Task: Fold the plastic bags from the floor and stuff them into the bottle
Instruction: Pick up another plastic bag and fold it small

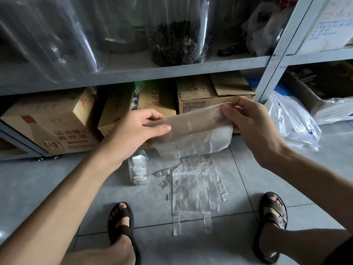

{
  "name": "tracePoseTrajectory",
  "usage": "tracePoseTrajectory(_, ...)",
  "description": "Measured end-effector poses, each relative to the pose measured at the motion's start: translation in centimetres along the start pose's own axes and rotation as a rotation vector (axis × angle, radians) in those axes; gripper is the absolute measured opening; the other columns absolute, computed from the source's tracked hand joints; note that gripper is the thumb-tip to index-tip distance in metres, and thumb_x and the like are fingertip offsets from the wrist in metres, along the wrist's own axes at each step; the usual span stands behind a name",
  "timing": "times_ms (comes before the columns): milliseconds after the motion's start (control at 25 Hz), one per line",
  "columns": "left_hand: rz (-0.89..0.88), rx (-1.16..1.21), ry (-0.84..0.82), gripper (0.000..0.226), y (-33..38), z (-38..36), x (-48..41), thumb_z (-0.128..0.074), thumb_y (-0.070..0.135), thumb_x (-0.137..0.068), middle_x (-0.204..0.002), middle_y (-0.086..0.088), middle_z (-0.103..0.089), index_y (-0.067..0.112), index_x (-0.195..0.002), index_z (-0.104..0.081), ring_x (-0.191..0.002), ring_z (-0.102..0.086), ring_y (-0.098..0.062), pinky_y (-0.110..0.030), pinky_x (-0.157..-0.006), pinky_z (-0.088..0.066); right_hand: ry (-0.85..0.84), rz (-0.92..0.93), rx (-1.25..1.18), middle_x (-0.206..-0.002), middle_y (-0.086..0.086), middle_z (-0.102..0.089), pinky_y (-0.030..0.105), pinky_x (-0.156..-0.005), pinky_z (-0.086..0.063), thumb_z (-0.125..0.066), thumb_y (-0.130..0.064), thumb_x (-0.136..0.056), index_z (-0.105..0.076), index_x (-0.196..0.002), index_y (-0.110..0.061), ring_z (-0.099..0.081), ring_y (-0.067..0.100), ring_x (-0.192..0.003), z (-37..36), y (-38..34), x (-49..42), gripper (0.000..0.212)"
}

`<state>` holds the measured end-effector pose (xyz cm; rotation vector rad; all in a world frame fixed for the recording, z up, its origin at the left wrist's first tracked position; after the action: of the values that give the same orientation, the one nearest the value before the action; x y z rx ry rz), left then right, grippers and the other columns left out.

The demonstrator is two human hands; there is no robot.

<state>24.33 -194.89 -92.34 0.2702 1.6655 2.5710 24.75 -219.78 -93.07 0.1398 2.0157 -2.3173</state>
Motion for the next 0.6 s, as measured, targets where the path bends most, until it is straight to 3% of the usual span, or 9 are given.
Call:
tracePoseTrajectory(160,-0.07,-0.396,-0.054,0.018,-0.1,-0.6,-0.1,-0.083,0.037,-0.078,-0.087,0.011,-0.075,0.033,-0.094,-0.076,-0.085,-0.069,-0.014,-0.048,-0.083,-0.055,-0.03,0.078,0.095,-0.073,-0.003,-0.071,0.035,-0.068,-0.048,-0.059,-0.015,-0.098,-0.066,-0.085,-0.021,-0.062,0.015,-0.069,-0.3,-0.2,0.1,0.016)
tracePoseTrajectory(360,-0.199,-0.382,-0.061,0.028,1.6,-2.2,0.0,-0.084,0.025,-0.077,-0.093,0.017,-0.074,0.03,-0.103,-0.074,-0.089,-0.067,-0.001,-0.038,-0.084,-0.054,-0.092,0.139,0.212,-0.068,-0.02,-0.065,0.008,-0.063,-0.04,-0.059,-0.008,-0.097,-0.064,-0.083,-0.023,-0.056,-0.005,-0.063,-0.8,-0.8,0.2,0.021)
tracePoseTrajectory(480,-0.295,-0.361,-0.083,0.043,2.2,-3.1,0.2,-0.082,0.016,-0.08,-0.096,0.011,-0.076,0.025,-0.119,-0.066,-0.091,-0.07,-0.004,-0.036,-0.082,-0.053,-0.103,0.138,0.228,-0.071,-0.015,-0.066,0.011,-0.065,-0.041,-0.06,-0.012,-0.097,-0.065,-0.085,-0.024,-0.056,0.0,-0.066,-0.8,-0.7,0.3,0.018)
tracePoseTrajectory(600,-0.385,-0.416,-0.093,0.057,2.3,-3.5,0.4,-0.081,0.014,-0.081,-0.09,0.005,-0.077,0.029,-0.13,-0.056,-0.086,-0.071,-0.01,-0.035,-0.077,-0.053,-0.099,0.142,0.241,-0.075,0.0,-0.067,0.024,-0.065,-0.042,-0.061,-0.017,-0.097,-0.065,-0.085,-0.027,-0.053,0.008,-0.069,-0.7,-0.5,0.2,0.016)
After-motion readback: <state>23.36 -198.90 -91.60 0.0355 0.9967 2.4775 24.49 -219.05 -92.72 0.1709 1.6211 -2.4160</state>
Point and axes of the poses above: each hand's wrist, its own x-axis away from the middle knuckle, its own z-axis out of the back of the hand, y = z × x, the point moved 3 cm from there along -x, towards the middle knuckle
